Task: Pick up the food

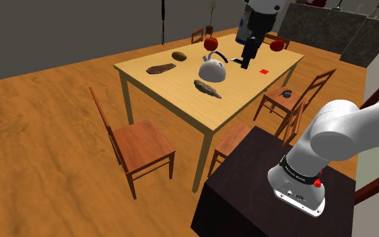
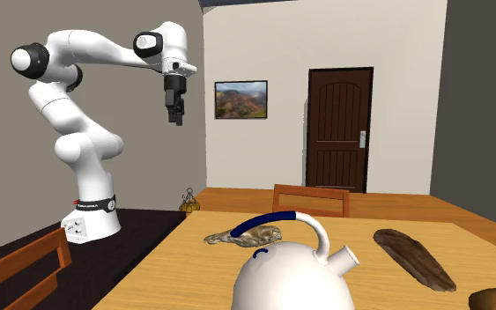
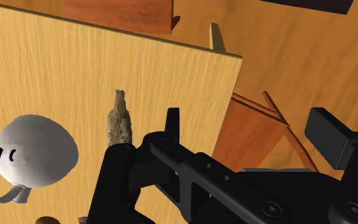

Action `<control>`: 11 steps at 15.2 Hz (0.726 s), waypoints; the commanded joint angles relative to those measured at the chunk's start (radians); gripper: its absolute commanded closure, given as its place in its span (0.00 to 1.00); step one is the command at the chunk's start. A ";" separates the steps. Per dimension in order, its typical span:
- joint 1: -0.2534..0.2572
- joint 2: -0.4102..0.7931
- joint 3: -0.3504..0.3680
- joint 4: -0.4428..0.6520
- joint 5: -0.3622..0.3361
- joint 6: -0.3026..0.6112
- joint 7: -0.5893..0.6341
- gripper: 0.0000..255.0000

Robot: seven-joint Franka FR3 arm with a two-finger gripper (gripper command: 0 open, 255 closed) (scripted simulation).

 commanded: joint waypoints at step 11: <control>-0.038 0.238 -0.128 -0.057 -0.038 0.332 -0.123 0.00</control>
